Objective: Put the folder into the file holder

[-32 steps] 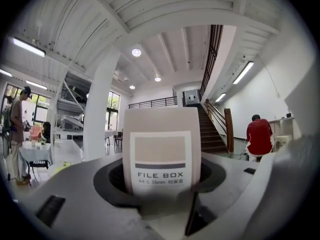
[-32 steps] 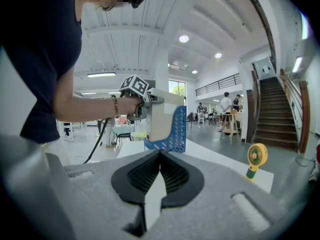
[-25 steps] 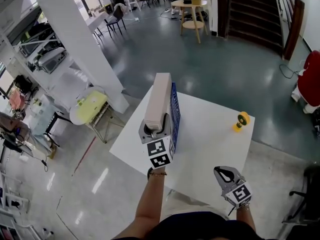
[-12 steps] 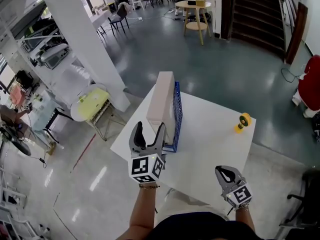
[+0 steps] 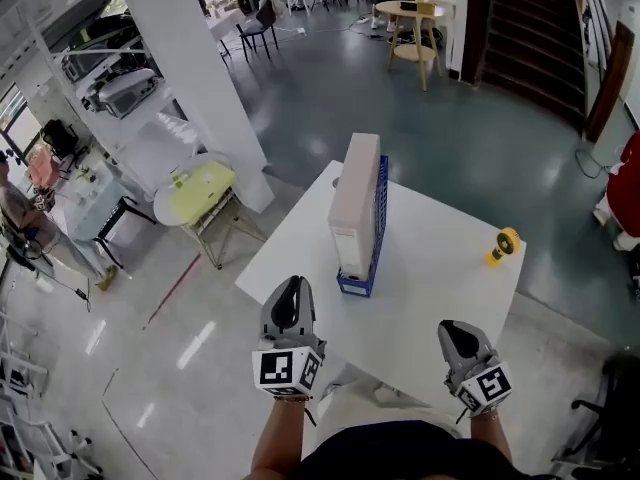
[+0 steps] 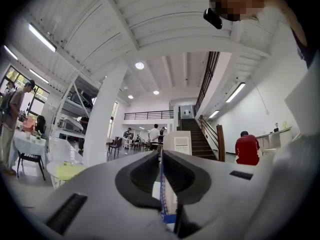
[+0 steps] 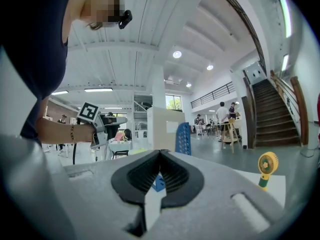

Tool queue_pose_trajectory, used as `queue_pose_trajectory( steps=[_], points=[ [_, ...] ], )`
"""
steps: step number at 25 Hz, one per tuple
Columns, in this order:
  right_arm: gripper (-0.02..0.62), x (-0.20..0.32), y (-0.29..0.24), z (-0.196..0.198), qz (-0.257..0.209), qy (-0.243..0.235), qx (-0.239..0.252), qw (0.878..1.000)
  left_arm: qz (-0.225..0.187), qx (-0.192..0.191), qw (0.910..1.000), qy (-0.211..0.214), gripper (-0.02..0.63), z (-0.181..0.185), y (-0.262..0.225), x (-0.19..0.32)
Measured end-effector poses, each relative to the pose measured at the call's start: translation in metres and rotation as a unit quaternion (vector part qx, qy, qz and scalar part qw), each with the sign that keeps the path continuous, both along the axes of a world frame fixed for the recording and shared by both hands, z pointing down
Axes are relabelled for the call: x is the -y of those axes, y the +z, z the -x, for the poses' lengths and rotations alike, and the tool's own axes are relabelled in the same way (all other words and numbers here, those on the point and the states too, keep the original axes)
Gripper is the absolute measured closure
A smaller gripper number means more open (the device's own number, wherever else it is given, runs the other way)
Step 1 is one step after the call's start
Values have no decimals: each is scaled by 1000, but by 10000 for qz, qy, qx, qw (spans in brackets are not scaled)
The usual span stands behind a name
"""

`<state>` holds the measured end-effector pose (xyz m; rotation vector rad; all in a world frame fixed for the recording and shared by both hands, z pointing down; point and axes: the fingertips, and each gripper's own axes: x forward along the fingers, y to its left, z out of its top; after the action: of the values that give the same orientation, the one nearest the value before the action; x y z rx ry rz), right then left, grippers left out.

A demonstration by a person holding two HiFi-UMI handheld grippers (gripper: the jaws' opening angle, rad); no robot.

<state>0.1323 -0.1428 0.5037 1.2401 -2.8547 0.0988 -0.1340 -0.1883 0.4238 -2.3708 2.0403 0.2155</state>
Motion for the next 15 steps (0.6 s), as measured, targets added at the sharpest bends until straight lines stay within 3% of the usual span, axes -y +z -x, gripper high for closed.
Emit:
queue_pose_trajectory(
  steps=[1,7,15],
  points=[
    [592,1,-3,6,-23,17,28,10000,-21,19,10000,-47,605,5,0,-4],
    [592,-1,-20,38,-139,259,103,9995,41,261,9995,161,609,21,11,-22],
    [592,-14,-34,78,-174,683,161,9974,260,179,9973,668,609,44,17,-34]
  ],
)
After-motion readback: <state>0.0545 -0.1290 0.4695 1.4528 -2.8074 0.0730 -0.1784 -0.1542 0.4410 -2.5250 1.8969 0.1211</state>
